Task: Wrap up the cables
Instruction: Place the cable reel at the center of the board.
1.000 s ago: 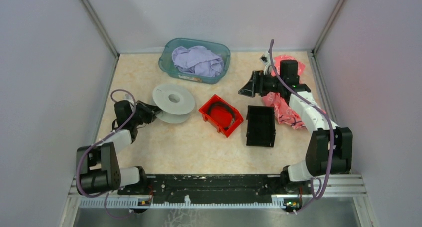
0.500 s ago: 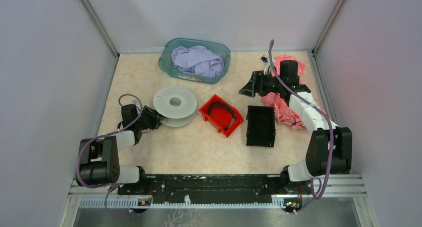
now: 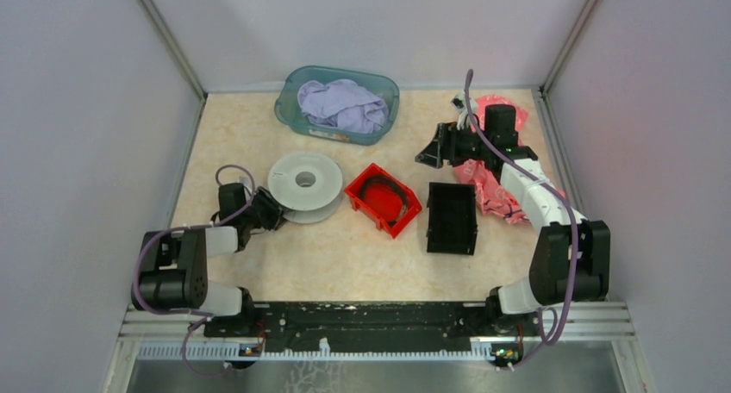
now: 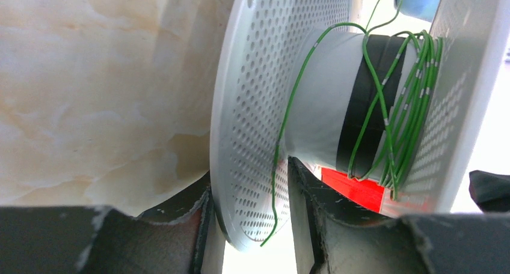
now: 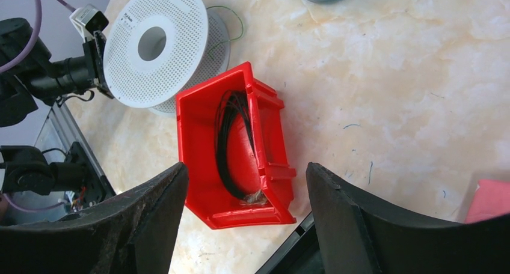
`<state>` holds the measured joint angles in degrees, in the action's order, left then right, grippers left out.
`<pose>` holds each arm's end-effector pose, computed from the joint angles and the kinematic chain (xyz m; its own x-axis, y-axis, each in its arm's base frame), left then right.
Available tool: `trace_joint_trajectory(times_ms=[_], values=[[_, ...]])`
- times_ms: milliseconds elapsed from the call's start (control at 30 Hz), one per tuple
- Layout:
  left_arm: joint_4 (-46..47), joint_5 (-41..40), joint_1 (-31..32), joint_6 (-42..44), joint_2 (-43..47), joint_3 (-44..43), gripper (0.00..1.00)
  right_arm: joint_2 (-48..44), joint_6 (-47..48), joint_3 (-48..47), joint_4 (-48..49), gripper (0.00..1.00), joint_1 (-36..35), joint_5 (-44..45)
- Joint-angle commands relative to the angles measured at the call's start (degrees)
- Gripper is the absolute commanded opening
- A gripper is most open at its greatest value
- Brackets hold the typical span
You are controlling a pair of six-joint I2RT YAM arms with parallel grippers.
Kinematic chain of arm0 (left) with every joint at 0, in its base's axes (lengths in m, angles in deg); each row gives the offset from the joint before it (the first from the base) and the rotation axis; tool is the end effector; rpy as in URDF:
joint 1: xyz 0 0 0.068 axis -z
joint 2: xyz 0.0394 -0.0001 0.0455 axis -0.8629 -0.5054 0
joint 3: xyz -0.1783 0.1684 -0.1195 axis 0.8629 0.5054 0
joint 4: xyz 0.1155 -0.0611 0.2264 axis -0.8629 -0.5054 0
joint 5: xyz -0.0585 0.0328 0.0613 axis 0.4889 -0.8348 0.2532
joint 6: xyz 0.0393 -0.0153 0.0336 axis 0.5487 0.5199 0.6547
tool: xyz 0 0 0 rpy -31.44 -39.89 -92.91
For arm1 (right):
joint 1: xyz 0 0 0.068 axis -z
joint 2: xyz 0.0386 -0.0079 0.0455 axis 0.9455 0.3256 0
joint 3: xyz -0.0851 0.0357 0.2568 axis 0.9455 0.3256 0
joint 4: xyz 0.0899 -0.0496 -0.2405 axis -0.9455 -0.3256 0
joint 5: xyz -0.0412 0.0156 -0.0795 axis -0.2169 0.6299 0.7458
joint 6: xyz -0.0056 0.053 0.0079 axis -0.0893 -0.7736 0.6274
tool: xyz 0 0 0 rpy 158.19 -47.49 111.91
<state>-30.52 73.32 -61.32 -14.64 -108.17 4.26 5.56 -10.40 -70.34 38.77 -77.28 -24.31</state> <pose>0.2303 -0.0088 0.1197 -0.6248 -0.7380 -0.2548 -0.3052 0.5313 -0.7903 0.3111 0.0591 0.2849 -0.6530 0.0328 -0.7566 -0.5577 0.6551 0.5097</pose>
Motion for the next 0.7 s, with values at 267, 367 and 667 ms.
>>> trace_joint_trajectory(times_ms=[267, 367, 667], values=[[0.6, -2.3, 4.3, 2.3, -2.0, -0.8, 0.55, -1.5, 2.1, 0.0, 1.5, 0.72, 0.0, 1.3], [-0.2, -2.7, 4.4, 3.0, -1.9, -0.9, 0.55, -1.5, 2.3, 0.1, 1.5, 0.72, 0.1, 1.4], [-6.1, -3.8, 4.3, 7.4, 0.2, -4.9, 0.57, -2.9, 4.1, -1.1, -0.2, 0.72, 0.0, 2.7]])
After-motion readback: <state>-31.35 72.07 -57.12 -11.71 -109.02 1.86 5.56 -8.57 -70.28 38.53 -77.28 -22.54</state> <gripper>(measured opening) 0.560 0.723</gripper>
